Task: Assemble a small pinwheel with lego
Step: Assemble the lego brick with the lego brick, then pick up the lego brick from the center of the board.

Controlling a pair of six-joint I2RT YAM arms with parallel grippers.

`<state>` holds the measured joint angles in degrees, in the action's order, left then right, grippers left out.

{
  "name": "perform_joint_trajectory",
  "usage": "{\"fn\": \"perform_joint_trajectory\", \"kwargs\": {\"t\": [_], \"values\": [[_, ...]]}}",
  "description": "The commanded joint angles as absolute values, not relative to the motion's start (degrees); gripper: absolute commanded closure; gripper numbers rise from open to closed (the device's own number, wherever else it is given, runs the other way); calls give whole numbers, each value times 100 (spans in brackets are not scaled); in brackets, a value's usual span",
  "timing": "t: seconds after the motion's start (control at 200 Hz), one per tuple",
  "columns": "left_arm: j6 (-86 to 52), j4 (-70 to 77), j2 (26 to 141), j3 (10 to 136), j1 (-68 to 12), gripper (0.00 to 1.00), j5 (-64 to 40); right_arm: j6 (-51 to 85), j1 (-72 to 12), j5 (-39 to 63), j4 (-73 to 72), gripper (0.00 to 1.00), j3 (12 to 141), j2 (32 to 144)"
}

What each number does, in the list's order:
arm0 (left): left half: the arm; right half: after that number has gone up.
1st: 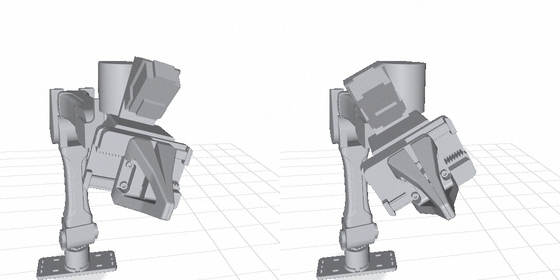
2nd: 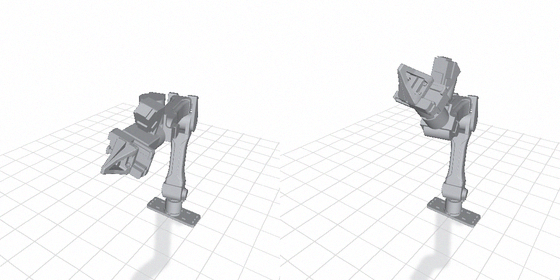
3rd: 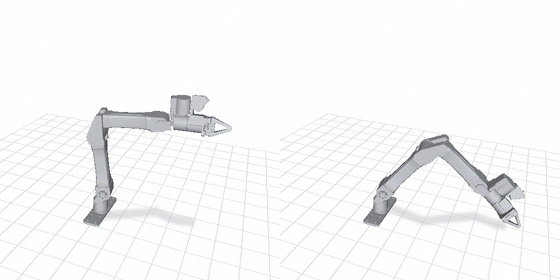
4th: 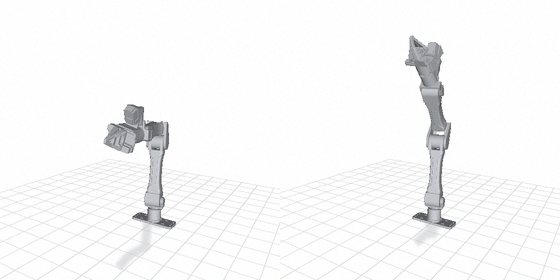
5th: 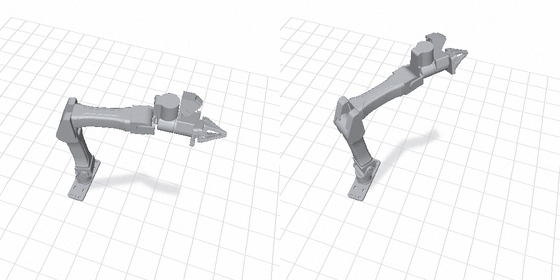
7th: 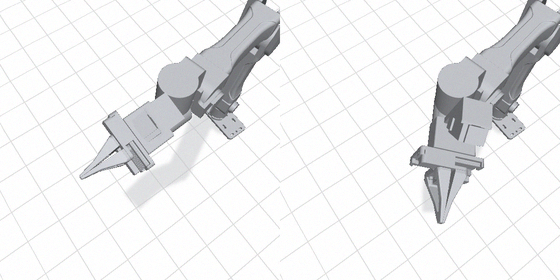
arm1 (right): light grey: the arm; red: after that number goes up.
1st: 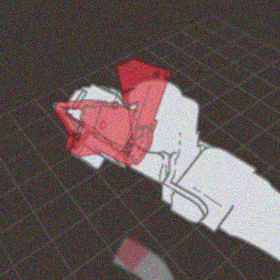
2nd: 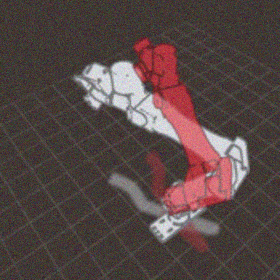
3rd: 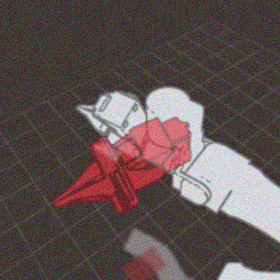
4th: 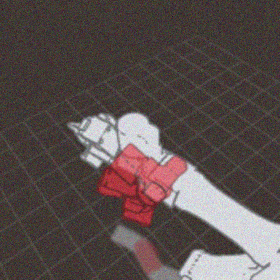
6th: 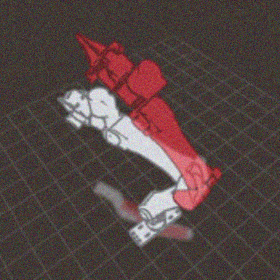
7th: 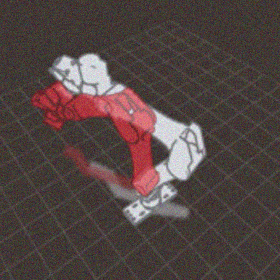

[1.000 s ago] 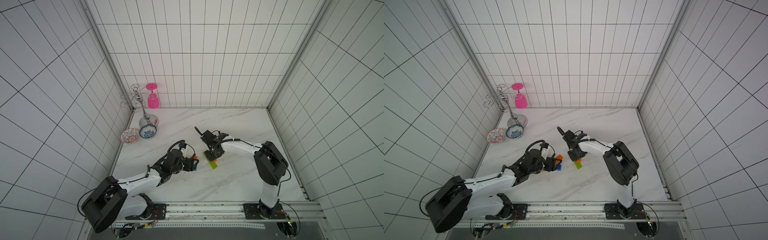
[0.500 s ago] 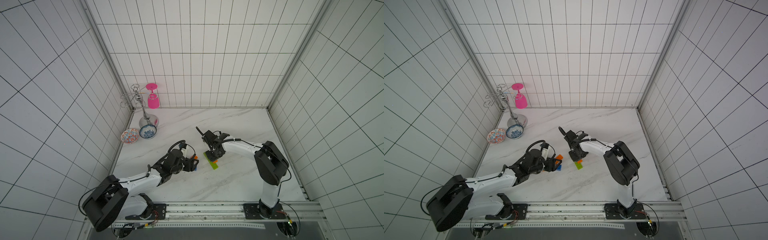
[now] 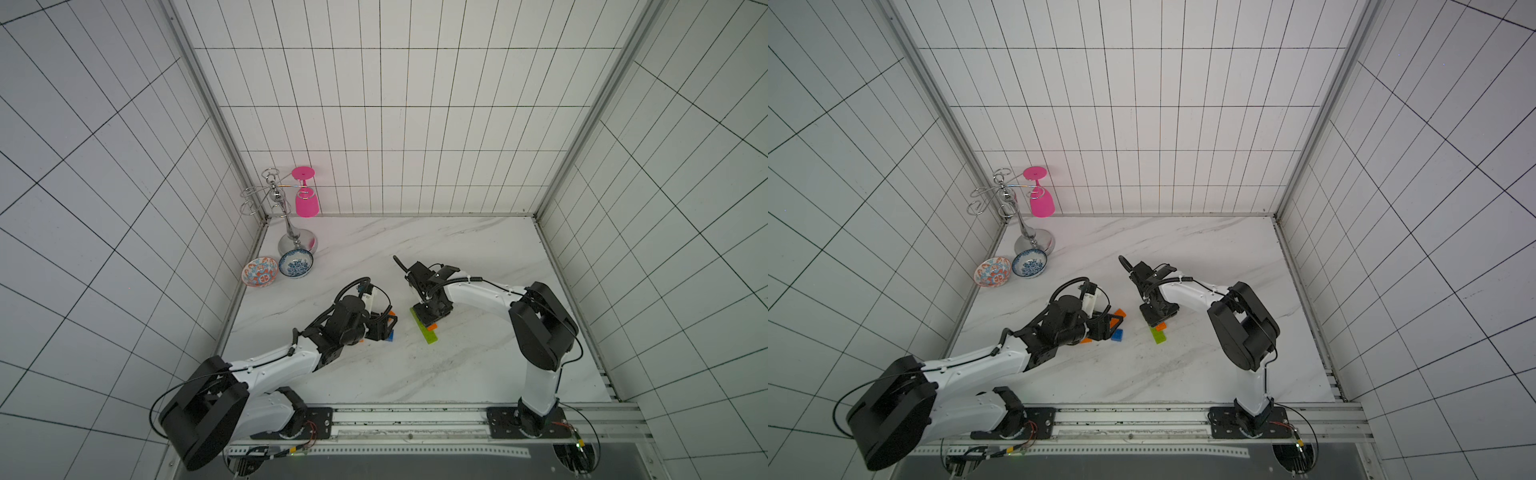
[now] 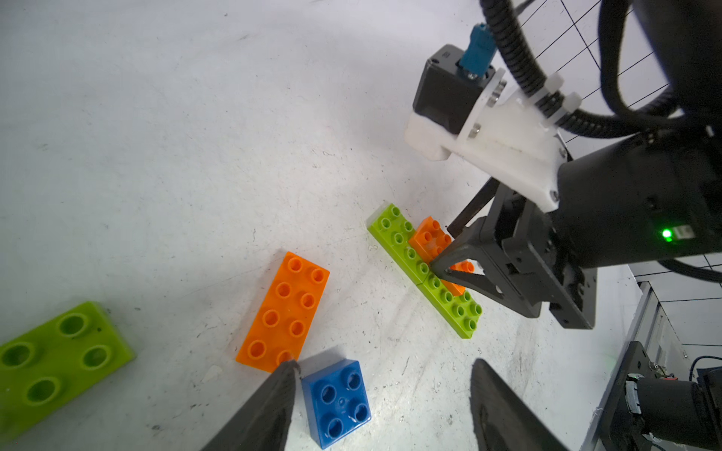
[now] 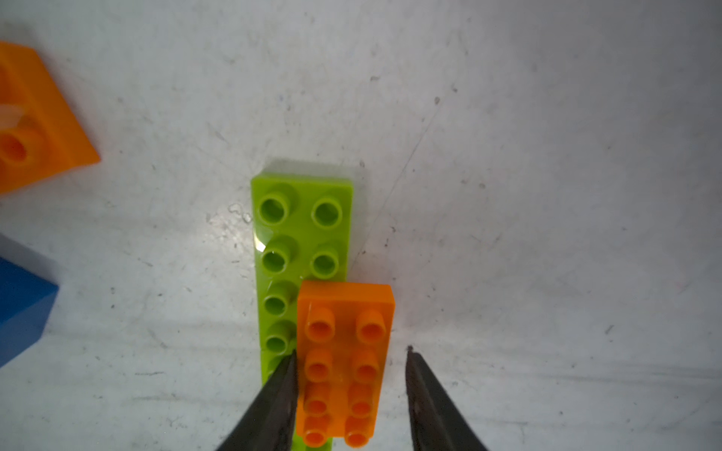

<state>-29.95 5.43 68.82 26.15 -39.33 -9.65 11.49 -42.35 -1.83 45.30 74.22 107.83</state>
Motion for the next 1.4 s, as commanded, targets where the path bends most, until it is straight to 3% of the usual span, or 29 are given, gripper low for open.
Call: {"fn": "perform_joint_trajectory", "kwargs": {"t": [0.0, 0.06, 0.24, 0.435, 0.865, 0.98, 1.394], "values": [[-2951, 468, 6723, 2717, -3951, 28, -838, 1178, -4191, -259, 5059, 48, 7654, 10605], [-2944, 431, 6690, 2716, -3951, 28, -801, 1203, -4191, -306, 5080, 42, 7679, 10525], [-2936, 224, 6564, 2750, -3945, 27, -645, 1347, -4184, -412, 5091, 40, 7691, 10196], [-3072, 137, 6164, 2555, -3534, 28, -844, 1059, -4520, -186, 4628, 46, 7689, 9906], [-3599, 275, 5321, 1672, -1505, 41, -2009, 492, -5411, 666, 4887, 64, 9625, 11613], [-3651, 257, 5235, 1575, -1453, 42, -2002, 482, -5467, 658, 5182, 71, 10162, 12050], [-3604, 132, 5141, 1523, -1420, 43, -1895, 526, -5482, 790, 5505, 75, 10845, 12781]]}}
